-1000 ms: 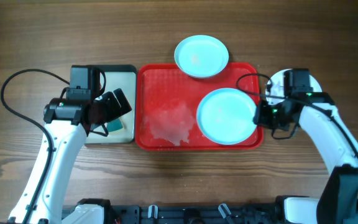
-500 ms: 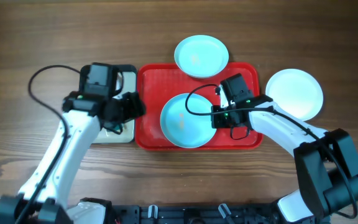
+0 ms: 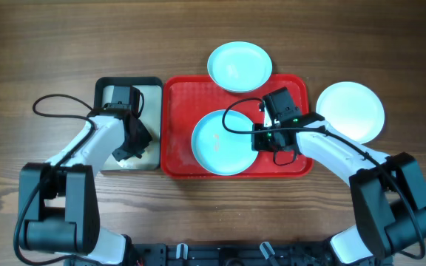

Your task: Clean dirty plates on tray and stack at the side

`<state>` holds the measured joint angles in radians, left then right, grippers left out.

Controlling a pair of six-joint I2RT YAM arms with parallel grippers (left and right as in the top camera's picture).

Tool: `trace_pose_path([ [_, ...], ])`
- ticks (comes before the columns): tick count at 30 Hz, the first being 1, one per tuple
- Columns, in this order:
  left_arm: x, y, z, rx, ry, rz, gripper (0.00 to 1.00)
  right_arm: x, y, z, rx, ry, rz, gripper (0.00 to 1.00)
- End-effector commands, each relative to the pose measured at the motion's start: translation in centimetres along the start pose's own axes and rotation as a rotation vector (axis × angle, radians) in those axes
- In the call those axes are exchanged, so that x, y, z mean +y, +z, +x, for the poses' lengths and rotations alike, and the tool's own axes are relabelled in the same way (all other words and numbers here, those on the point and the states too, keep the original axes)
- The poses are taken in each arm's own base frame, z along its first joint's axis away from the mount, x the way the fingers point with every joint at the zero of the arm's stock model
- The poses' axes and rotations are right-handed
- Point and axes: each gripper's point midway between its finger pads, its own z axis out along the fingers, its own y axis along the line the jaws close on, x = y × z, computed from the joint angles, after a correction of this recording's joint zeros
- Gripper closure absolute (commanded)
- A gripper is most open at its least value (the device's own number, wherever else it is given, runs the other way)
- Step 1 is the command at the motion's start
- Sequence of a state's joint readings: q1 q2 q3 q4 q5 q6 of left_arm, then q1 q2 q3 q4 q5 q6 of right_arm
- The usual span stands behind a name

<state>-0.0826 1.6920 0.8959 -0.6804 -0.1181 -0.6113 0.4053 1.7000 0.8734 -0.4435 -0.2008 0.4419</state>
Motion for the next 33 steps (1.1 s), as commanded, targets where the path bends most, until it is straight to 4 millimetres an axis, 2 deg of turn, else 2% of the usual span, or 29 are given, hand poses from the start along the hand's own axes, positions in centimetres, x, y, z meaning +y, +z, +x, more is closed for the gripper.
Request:
trace_pose_path([
  [1,0.4,0.7,0.7,0.039,0.024,-0.013,0.96,-0.4,0.5,0.4,0.01,0.004,0.022,0.96],
  [3,-1.3,-0.2,1.0,0.072,0.101,0.081,0.96,-0.4,0.5,0.4,0.01,0.004,0.022,0.96],
  [6,-3.8,-3.3,0.7,0.078,0.18,0.222,0.96,-0.4,0.5,0.4,0.01,0.005,0.022,0.96],
  [9,-3.5,-4.4,-0.3,0.019,0.183,0.195,0.96,-0.4,0.5,0.4,0.011,0.004,0.022,0.96],
  [12,-4.7,-6.2,0.1,0.027,0.251,0.207,0.96,-0.4,0.5,0.4,0.012,0.005,0.023,0.96],
  [14,-4.5,-6.9,-1.0,-0.059,0.276,0.112,0.96,-0.4,0.5,0.4,0.012,0.005,0.023,0.95],
  [20,-4.2,-6.9,-1.1,-0.074,0.264,0.081,0.96,-0.4,0.5,0.4,0.013,0.005,0.023,0.95],
  [21,-6.2,-7.2,0.6,0.004,0.305,0.205,0.96,-0.4,0.5,0.4,0.013,0.005,0.023,0.95],
  [23,-11.4,-9.2,4.7,0.147,0.382,0.482,0.96,-0.4,0.5,0.4,0.012,0.004,0.023,0.95],
  [25,-14.3,-10.5,7.0,0.169,0.415,0.572,0.96,-0.4,0.5,0.3,0.007,0.003,0.024,0.95],
  [27,-16.9,-10.7,9.3,0.158,0.457,0.603,0.96,-0.3,0.5,0.2,0.001,0.002,0.022,0.95],
  [29,-18.6,-9.9,10.8,0.15,0.466,0.596,0.96,-0.3,0.5,0.2,0.002,0.002,0.021,0.95],
  [30,-19.7,-9.0,12.0,0.16,0.48,0.597,0.96,-0.3,0.5,0.2,0.002,0.002,0.021,0.96],
  [33,-21.4,-6.1,14.5,0.204,0.494,0.57,0.96,-0.3,0.5,0.2,0.002,0.002,0.021,0.96],
])
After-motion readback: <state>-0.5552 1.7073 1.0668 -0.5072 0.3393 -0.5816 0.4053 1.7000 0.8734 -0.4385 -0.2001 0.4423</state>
